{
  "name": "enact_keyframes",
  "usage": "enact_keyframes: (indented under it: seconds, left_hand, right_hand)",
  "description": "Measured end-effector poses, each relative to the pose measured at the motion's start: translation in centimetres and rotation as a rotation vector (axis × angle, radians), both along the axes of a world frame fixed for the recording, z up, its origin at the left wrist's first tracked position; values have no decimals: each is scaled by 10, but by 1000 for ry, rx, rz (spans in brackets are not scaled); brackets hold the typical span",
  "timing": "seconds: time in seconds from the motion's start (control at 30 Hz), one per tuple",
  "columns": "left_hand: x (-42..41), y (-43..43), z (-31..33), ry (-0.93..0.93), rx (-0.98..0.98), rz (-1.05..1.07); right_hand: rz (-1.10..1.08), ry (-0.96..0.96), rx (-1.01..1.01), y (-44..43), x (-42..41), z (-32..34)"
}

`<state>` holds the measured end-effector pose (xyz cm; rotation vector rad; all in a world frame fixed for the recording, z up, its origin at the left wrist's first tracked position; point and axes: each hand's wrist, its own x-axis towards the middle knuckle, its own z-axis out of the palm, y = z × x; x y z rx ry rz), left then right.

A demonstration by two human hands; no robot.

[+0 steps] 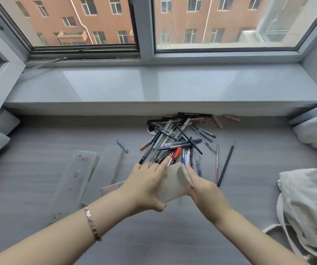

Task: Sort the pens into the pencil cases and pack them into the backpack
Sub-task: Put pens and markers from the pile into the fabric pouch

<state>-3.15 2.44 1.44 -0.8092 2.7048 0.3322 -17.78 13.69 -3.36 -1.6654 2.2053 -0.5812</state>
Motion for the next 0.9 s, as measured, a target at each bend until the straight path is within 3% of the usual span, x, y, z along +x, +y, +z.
enact_keyframes:
  seconds: [0.1,0.2,0.33,0.43,0.5,0.63,0.77,0.9]
  left_hand:
    - [13,-6,-7,33,52,29]
    - [29,-14,-16,-52,143,114]
    - [24,-12,-16,-5,366,228]
    - [11,-5,-16,209,558,453]
    - [4,-5,-22,311,569,574]
    - [-4,-10,-30,388,470,841]
    - [-5,-12,-26,454,442,915]
    - [2,-9,-28,430,443,913]
  right_hand:
    - [-242,-266,-68,3,-24,3]
    - [-511,-326,-119,3,-49,7]
    - [-628,-358,-211,-4,-57,17]
    - [-590,-518,-264,-14,-56,20]
    - [-563,-595,-247,-21,-56,16]
    - [-686,-331,8,-36,-75,-6]
    - [-651,-137,352,-50,-80,-20]
    - [-652,-122,406,-53,-79,-26]
